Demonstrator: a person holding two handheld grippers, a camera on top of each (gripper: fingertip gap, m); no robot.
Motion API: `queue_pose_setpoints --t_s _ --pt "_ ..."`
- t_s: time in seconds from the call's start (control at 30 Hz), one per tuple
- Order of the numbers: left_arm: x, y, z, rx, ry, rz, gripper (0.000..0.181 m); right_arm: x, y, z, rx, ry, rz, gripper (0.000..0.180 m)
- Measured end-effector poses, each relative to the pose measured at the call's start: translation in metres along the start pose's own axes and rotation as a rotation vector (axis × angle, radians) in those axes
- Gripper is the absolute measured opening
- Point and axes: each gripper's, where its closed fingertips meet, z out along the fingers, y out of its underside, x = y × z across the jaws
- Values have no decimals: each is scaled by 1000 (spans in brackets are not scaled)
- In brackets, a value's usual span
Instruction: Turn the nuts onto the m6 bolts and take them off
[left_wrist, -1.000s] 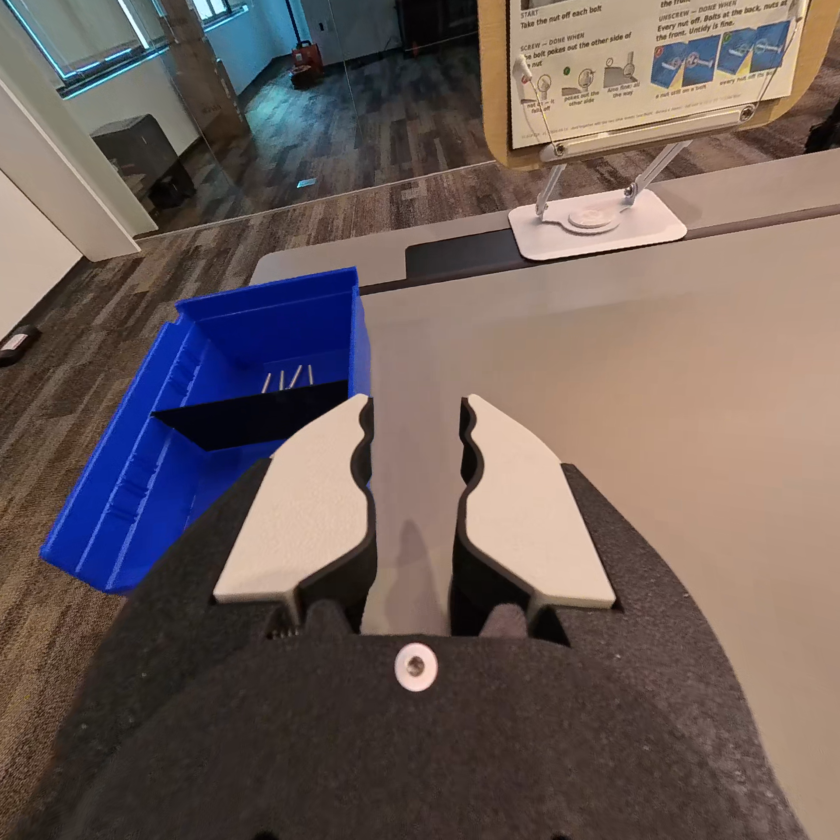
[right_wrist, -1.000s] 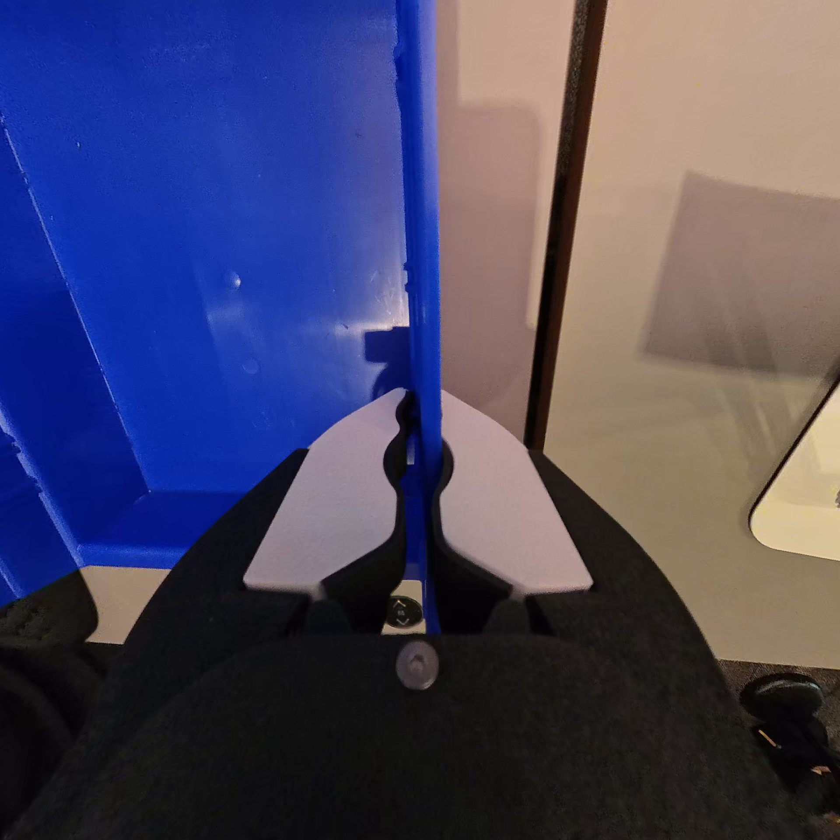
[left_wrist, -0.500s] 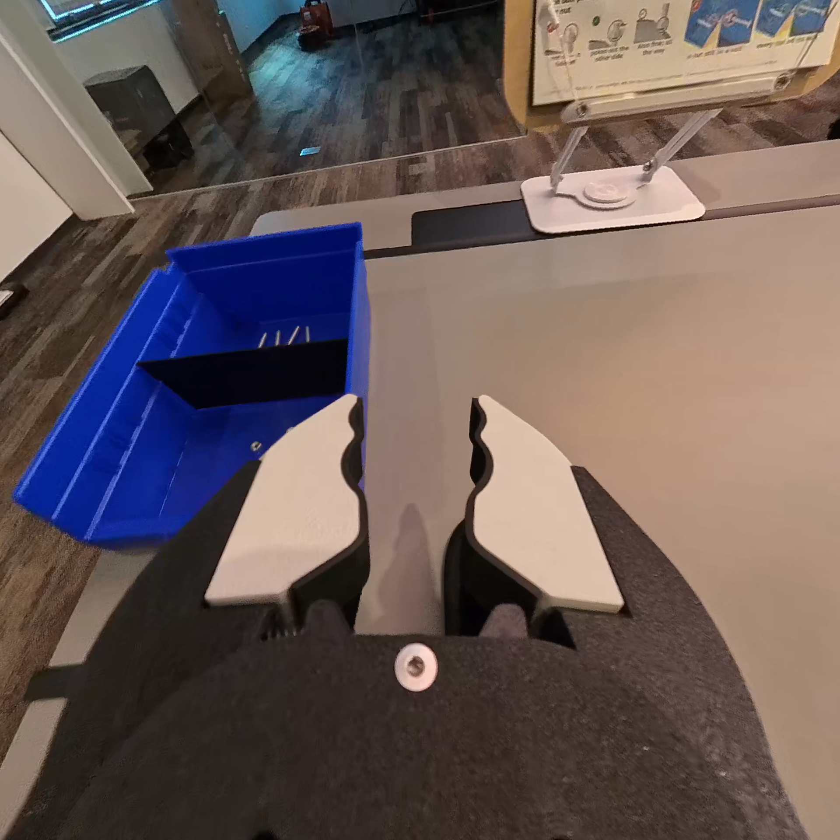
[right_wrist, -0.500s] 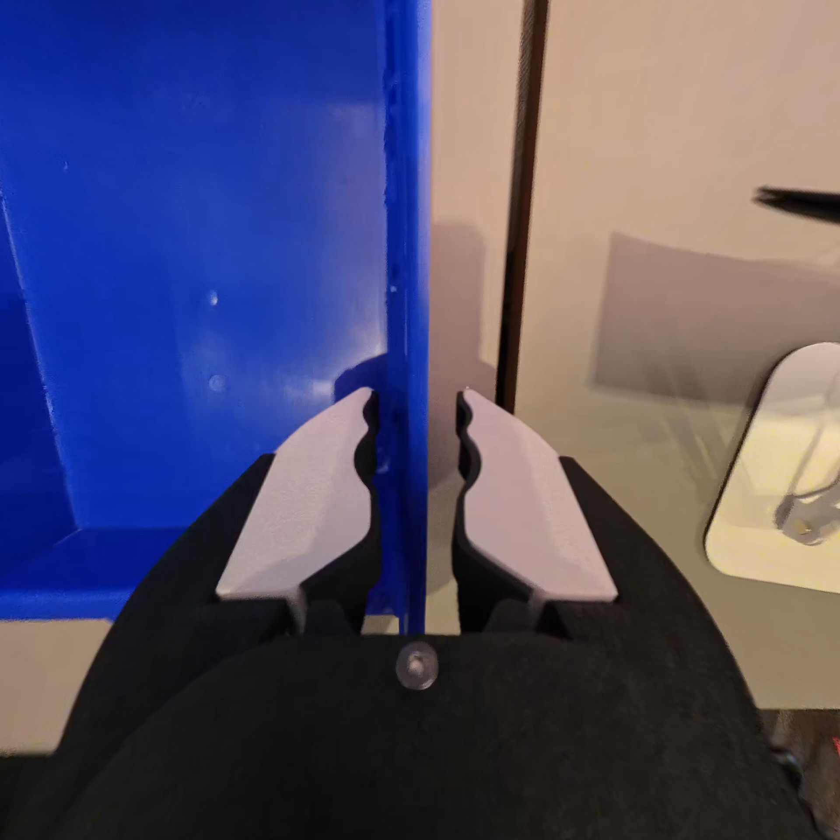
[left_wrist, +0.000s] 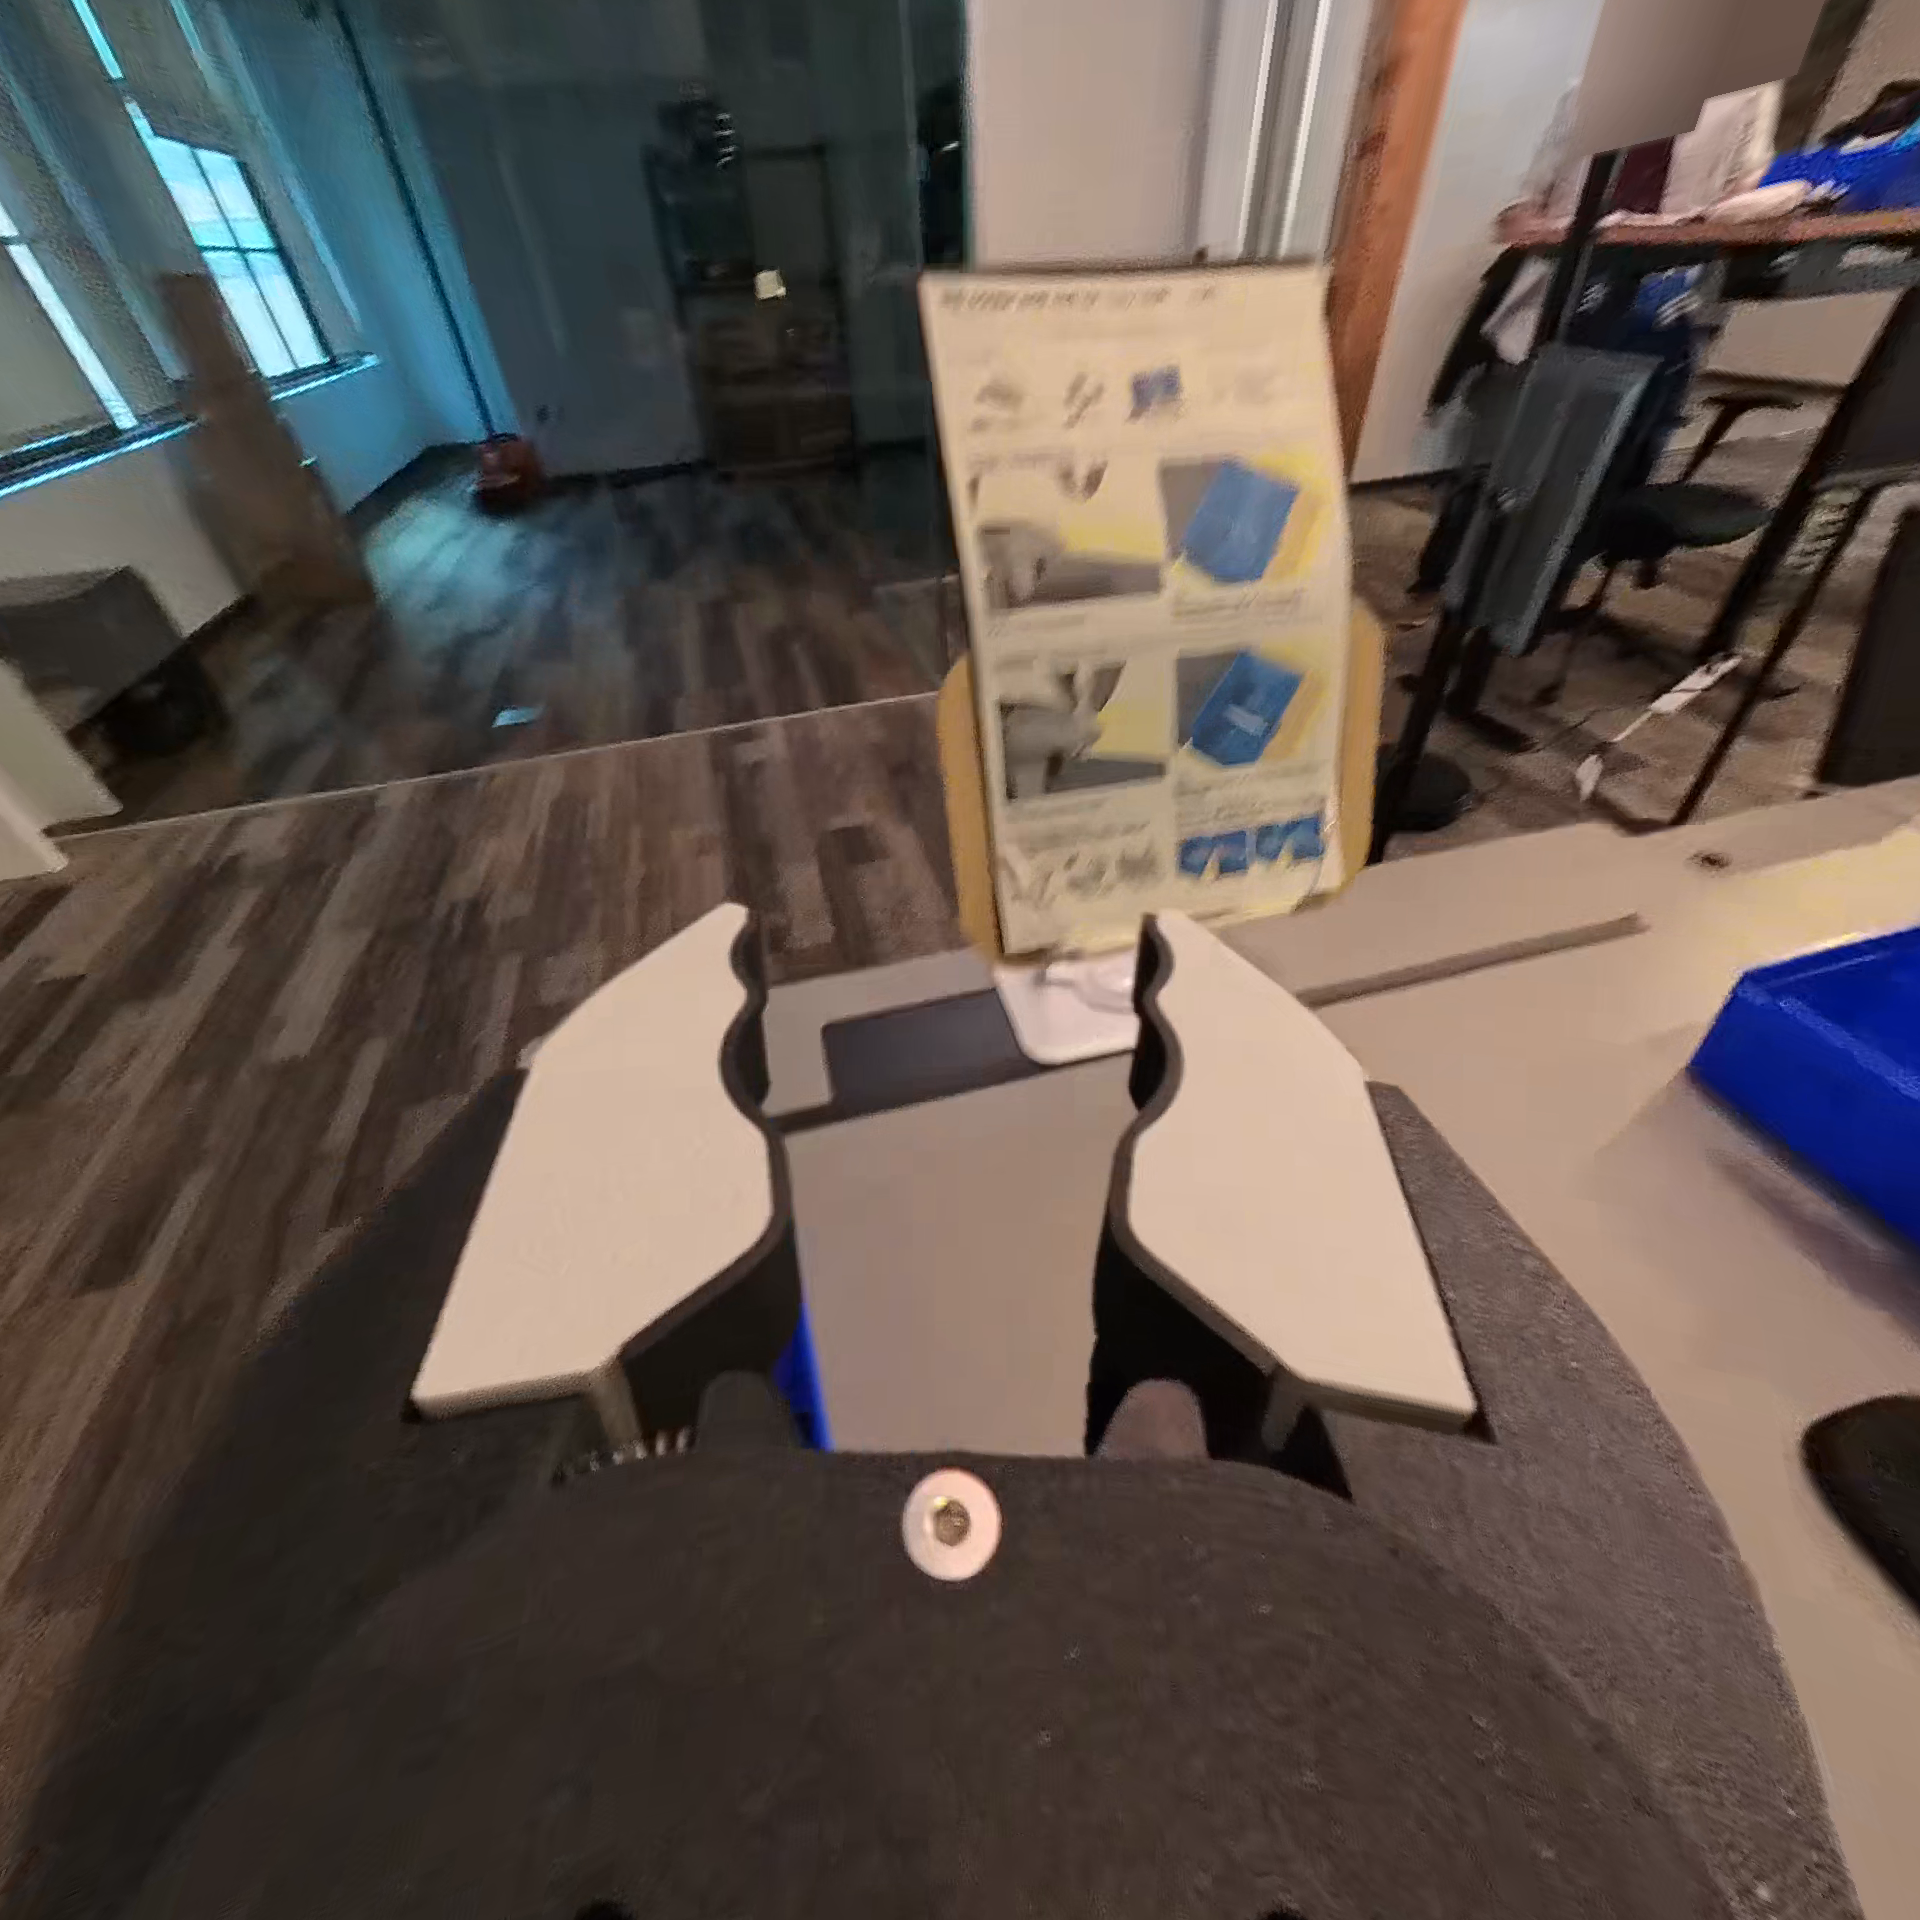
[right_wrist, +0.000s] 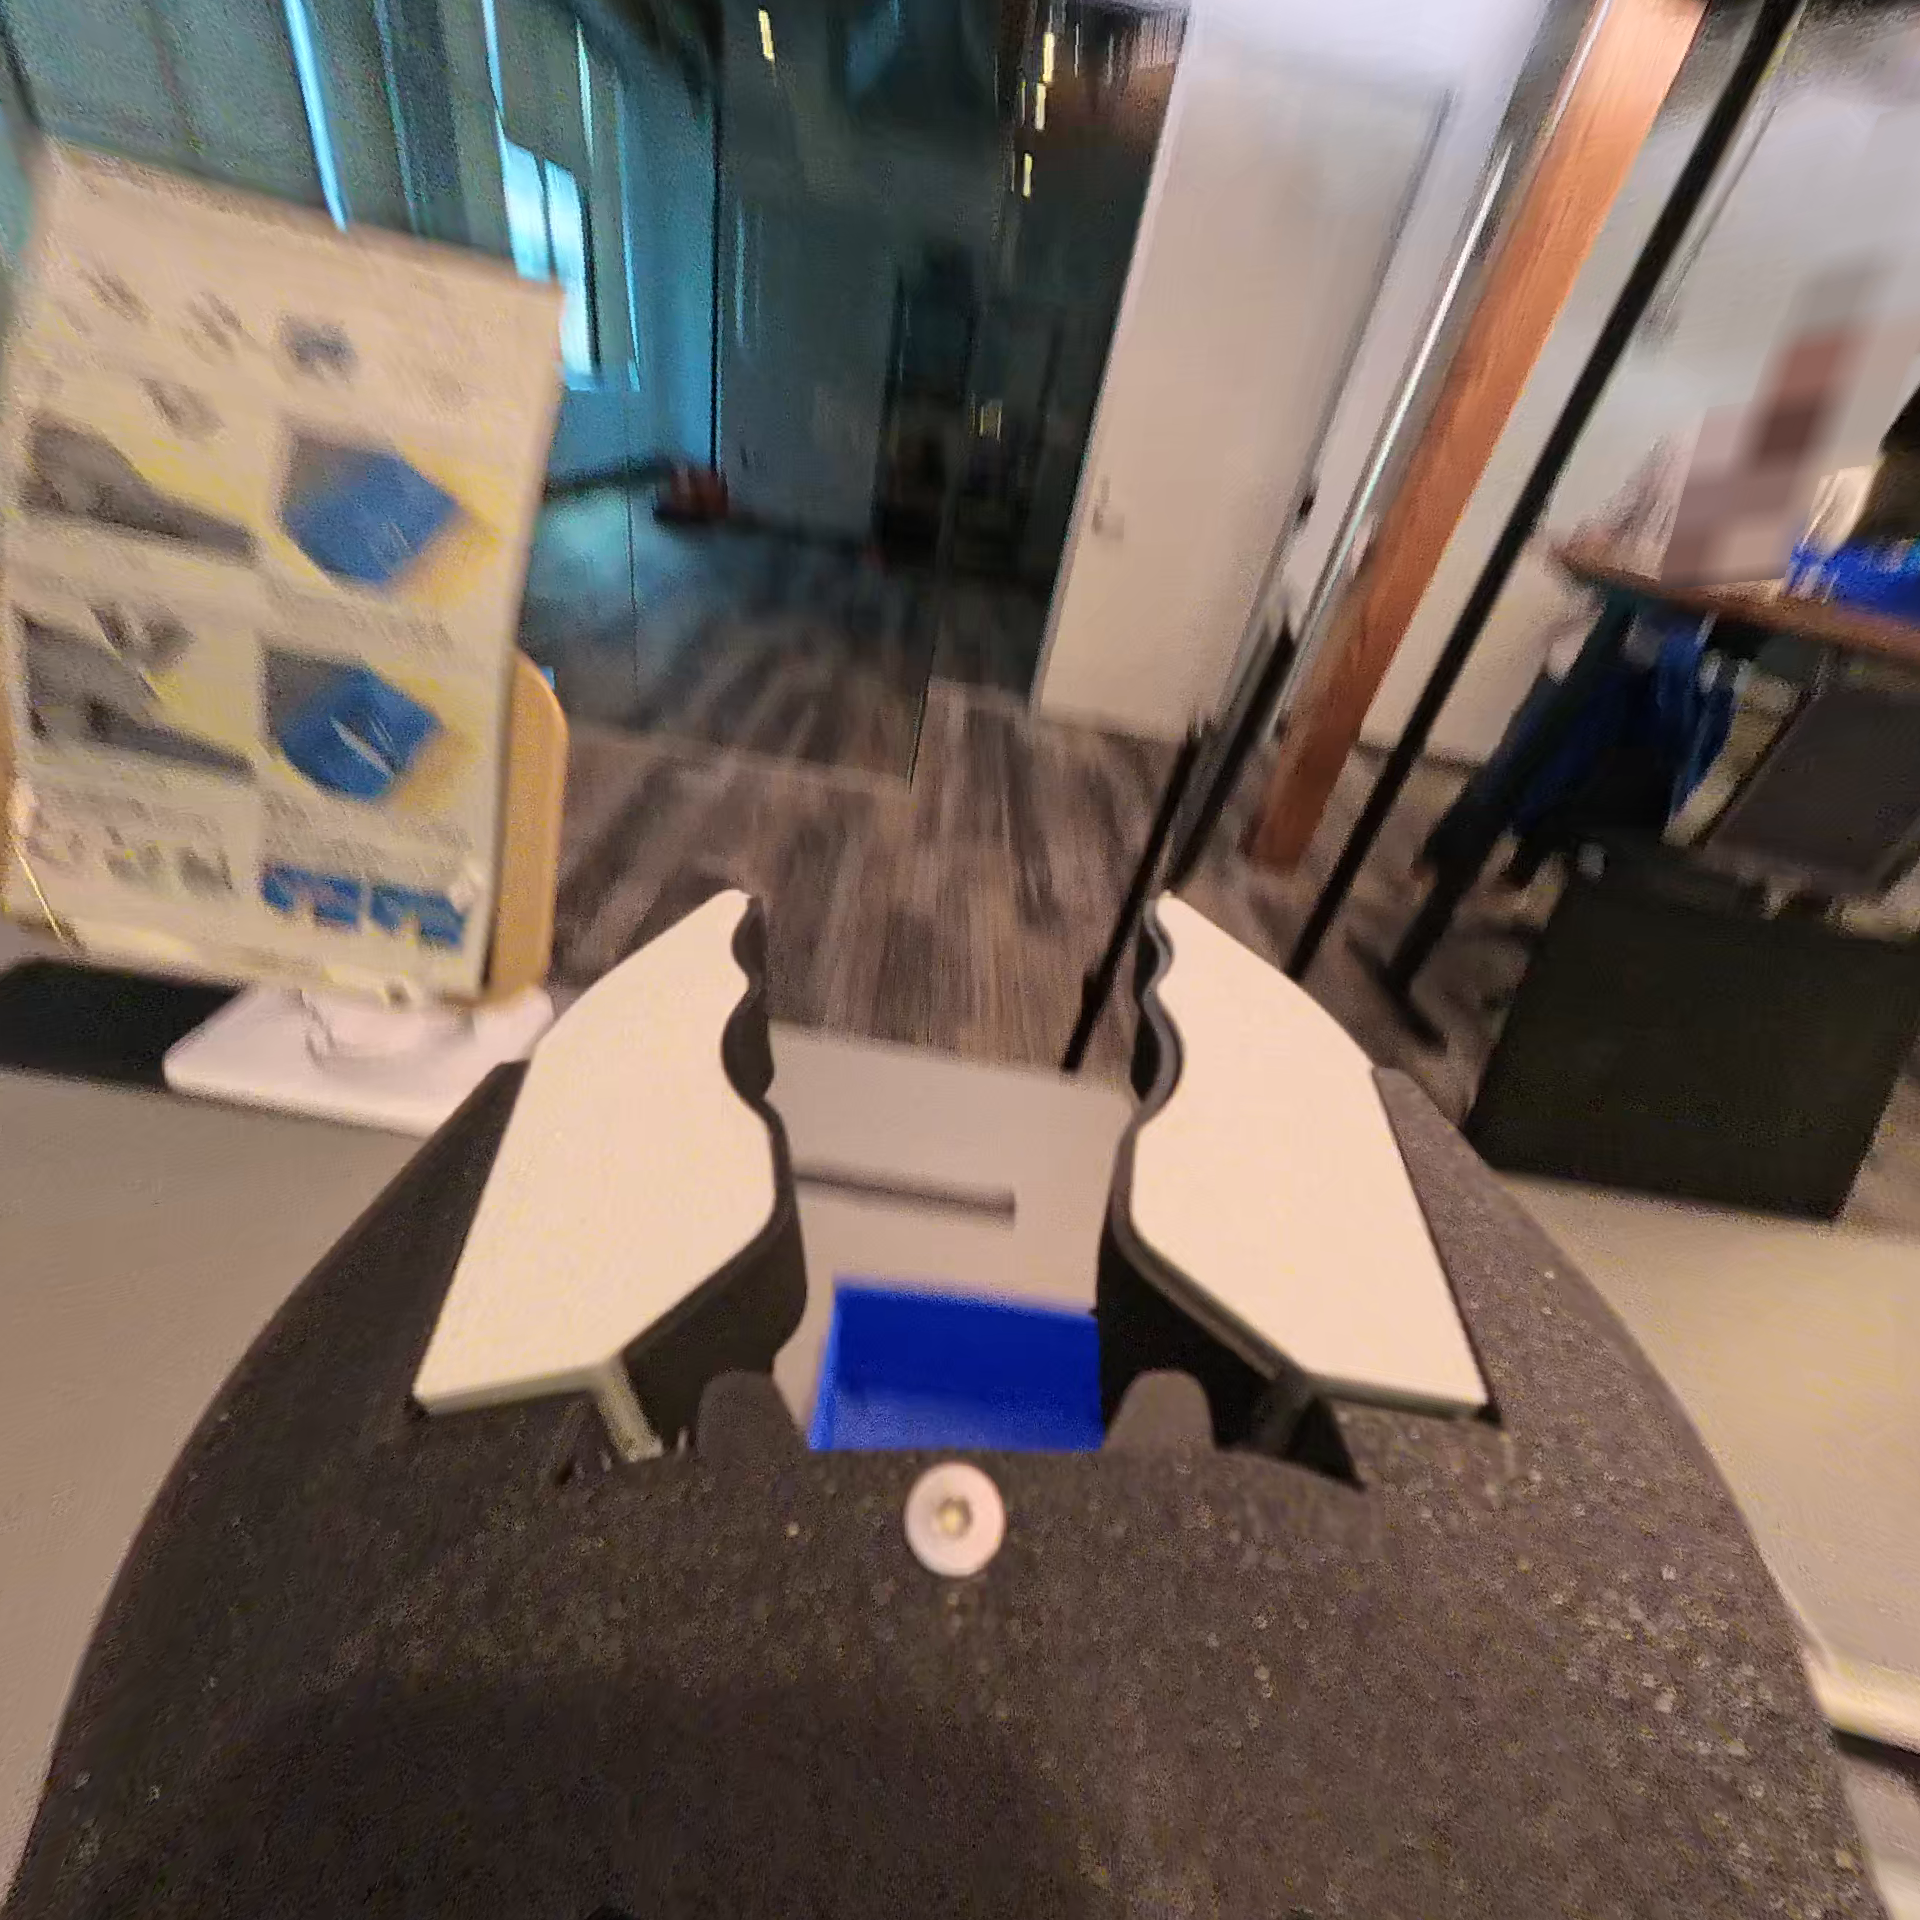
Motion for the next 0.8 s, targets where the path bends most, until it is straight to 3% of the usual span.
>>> queue_pose_setpoints --t_s 0.1,0.23,0.33,0.5,0.6,0.8 --pt "31 -31 42 29 -17 5 85 -65 -58 8 170 19 -85 70" --pt "72 -13 97 66 -113 32 96 -159 -50 32 106 -60 -71 82" --pt "99 40 136 37 -185 51 101 -215 -2 58 13 -98 -35 90" --pt "134 167 188 -130 -191 -26 104 -265 115 96 -178 -106 67 95" --pt "139 234 200 -207 -213 -102 106 -279 178 106 -269 -101 139 97" --pt "132 318 202 -310 -310 -99 108 -298 277 111 -433 -123 242 106"
